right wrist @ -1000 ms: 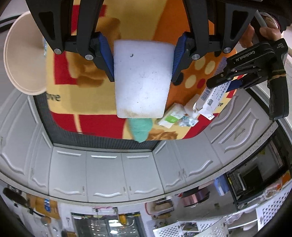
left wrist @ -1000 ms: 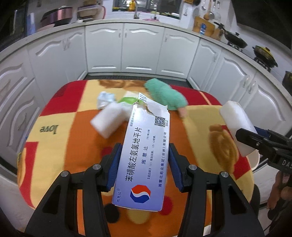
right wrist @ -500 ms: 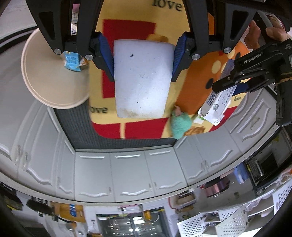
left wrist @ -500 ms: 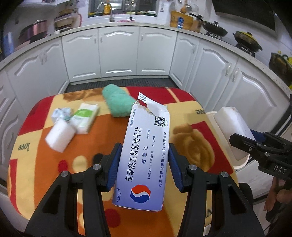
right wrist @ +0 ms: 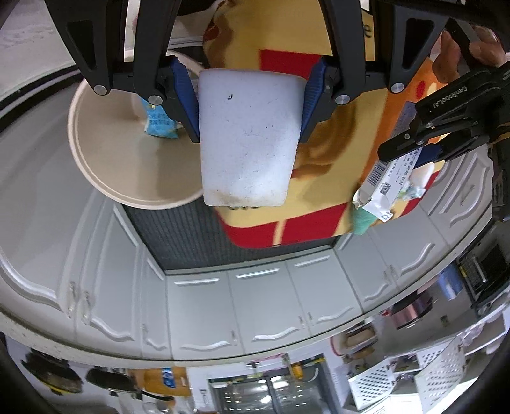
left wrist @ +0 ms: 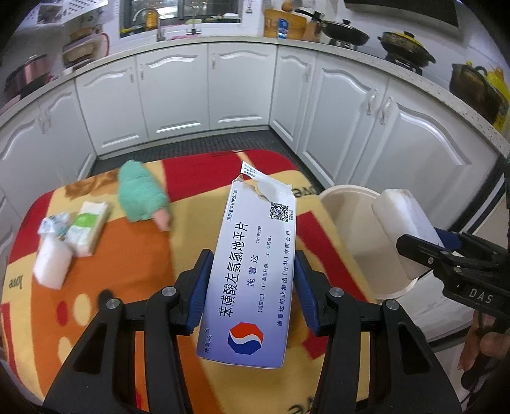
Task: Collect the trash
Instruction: 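Carry the medicine box and foam block with both tools over the bucket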
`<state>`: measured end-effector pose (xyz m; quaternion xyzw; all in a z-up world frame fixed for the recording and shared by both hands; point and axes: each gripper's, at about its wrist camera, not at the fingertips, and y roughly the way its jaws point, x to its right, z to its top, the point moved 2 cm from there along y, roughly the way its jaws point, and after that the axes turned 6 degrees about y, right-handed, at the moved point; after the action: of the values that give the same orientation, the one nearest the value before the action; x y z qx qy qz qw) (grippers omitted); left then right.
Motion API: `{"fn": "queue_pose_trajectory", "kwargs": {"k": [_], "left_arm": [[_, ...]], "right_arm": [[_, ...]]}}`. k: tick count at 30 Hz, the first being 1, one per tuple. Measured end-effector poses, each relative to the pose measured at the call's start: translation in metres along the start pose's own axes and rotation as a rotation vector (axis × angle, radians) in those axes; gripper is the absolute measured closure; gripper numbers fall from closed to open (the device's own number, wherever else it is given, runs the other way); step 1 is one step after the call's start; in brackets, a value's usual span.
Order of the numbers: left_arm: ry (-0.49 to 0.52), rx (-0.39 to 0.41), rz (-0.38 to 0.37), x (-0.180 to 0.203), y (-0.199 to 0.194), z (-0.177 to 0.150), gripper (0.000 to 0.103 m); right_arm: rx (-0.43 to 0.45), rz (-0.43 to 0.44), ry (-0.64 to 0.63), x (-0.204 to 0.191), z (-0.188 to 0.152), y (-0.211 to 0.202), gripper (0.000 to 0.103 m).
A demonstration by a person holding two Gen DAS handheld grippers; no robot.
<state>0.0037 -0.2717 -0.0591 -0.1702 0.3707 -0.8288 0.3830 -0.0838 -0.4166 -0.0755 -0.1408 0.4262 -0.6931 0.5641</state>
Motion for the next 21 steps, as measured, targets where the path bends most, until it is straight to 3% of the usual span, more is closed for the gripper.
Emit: {"fn": "queue_pose_trajectory", "kwargs": {"k": [12, 21], "left_arm": [[0.034, -0.045, -0.092, 0.055, 0.038, 0.023, 0.055], [0.055, -0.08, -0.12, 0.087, 0.067, 0.036, 0.055]], "right_arm": [[-0.028, -0.062, 0.111, 0.063, -0.004, 0.008, 0.046], [-0.055, -0.102, 0.186, 0.101, -0.007, 0.019, 0.046]]}}
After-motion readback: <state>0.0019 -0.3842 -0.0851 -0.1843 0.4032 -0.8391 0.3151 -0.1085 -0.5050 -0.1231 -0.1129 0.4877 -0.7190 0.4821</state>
